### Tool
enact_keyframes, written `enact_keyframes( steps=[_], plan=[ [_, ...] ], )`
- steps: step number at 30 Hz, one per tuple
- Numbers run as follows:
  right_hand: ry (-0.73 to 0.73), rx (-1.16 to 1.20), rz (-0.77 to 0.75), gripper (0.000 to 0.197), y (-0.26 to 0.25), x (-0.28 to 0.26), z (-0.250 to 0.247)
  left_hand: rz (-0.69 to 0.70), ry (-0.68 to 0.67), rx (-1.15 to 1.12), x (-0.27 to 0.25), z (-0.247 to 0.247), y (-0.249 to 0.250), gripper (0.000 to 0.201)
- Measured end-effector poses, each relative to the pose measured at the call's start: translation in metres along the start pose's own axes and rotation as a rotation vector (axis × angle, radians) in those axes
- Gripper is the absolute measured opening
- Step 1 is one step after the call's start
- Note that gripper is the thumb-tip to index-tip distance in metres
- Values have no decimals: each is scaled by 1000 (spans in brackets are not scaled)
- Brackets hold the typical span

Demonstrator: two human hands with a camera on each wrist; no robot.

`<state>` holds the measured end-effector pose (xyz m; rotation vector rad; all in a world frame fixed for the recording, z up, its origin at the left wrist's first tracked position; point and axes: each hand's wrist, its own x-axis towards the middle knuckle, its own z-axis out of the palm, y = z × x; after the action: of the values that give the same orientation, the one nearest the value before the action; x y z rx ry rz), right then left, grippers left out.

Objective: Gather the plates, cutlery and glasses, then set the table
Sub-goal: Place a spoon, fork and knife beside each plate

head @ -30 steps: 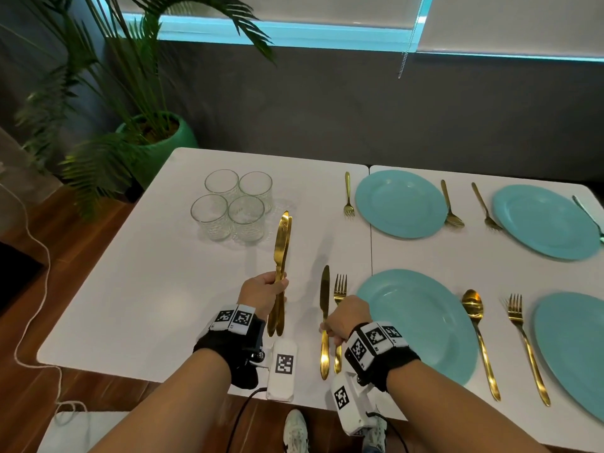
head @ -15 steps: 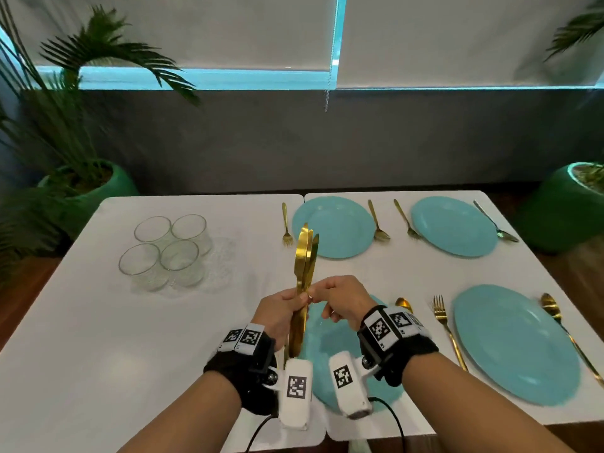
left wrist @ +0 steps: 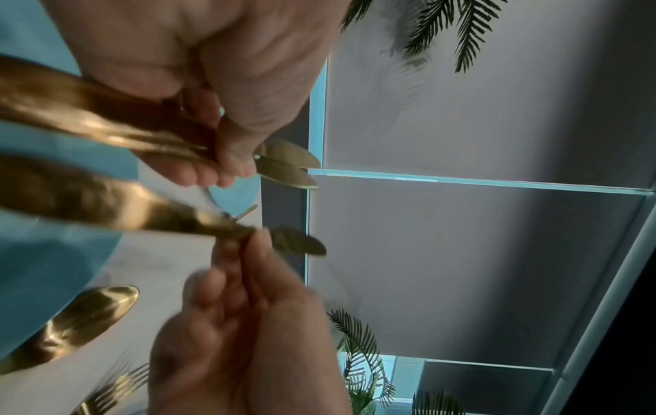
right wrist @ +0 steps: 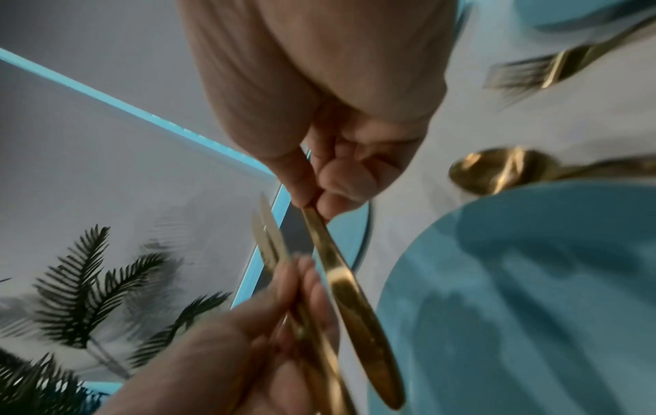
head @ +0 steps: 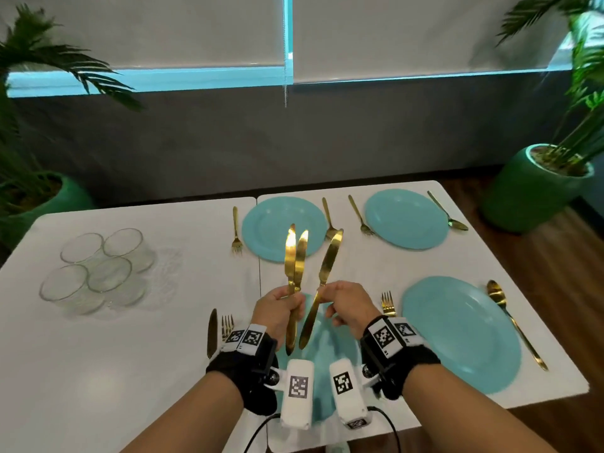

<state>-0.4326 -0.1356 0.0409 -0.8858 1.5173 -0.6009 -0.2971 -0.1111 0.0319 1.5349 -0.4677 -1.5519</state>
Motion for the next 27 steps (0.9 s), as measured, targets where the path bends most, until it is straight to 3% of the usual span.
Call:
enact_keyframes(
  steps=[4,7,13,18,21,27],
  plan=[
    [153,-85,-4,21,20,8,-57,5,105,0,12,9,1,7],
    [210,-412,79,15,41,14,-97,10,118,-3,18,13,2,7],
    [77,-995,131,28,75,24,-108,-35,106,29,24,16,-9,12],
    [162,-973,204,15,79,34,-98,-56,104,38,28,21,-14,12],
    [217,-928,223,30,78,34,-96,-60,100,51,30,22,-15,8],
    [295,-921,176,21,73,34,-92,-51,98,60,31,24,-11,10]
  ],
)
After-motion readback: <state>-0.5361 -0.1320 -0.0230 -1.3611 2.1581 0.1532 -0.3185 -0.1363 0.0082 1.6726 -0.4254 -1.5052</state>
